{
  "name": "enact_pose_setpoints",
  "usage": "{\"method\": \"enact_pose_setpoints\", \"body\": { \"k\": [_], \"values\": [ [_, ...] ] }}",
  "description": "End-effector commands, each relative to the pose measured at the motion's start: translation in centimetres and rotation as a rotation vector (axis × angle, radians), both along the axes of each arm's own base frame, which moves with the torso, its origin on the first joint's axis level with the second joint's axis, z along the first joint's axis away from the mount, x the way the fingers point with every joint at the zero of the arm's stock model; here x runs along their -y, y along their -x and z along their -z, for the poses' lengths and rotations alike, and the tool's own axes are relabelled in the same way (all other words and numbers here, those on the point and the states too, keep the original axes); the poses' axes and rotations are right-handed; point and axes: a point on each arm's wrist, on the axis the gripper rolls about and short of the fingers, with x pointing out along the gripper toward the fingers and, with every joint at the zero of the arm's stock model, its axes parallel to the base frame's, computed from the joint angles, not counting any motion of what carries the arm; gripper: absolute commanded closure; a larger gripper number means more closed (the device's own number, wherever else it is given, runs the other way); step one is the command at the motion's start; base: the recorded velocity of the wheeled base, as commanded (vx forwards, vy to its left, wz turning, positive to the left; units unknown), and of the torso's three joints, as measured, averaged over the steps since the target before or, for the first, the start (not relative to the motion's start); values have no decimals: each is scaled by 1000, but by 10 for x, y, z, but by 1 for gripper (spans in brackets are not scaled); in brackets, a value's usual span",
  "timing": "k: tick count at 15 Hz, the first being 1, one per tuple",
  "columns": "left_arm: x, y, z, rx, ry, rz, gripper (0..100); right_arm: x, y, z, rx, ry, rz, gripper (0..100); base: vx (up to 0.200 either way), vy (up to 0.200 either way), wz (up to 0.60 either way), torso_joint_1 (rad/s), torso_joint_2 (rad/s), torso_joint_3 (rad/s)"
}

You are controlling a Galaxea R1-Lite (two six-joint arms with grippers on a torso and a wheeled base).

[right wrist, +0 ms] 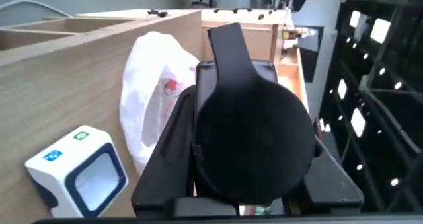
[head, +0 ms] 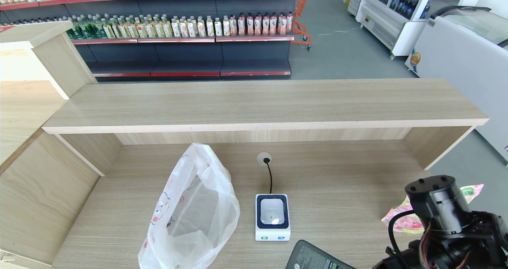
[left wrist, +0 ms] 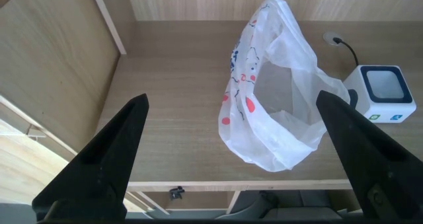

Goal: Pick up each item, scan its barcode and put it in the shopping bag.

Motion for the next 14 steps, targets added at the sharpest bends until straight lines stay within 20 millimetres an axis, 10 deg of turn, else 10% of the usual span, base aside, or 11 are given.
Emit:
{"method": "enact_pose_setpoints", "body": {
  "k": [1,6,14],
  "values": [
    [0,0,0,1,0,0,0,15,-1,-22,-220,-37,181,100,0,0,0,0,0,0],
    [0,0,0,1,0,0,0,54,-21,-65,-1055,-235,651,100,0,0,0,0,0,0],
    [0,0,0,1,0,0,0,64,-68,-30,-2057,-309,1003,100,0,0,0,0,0,0]
  ]
}}
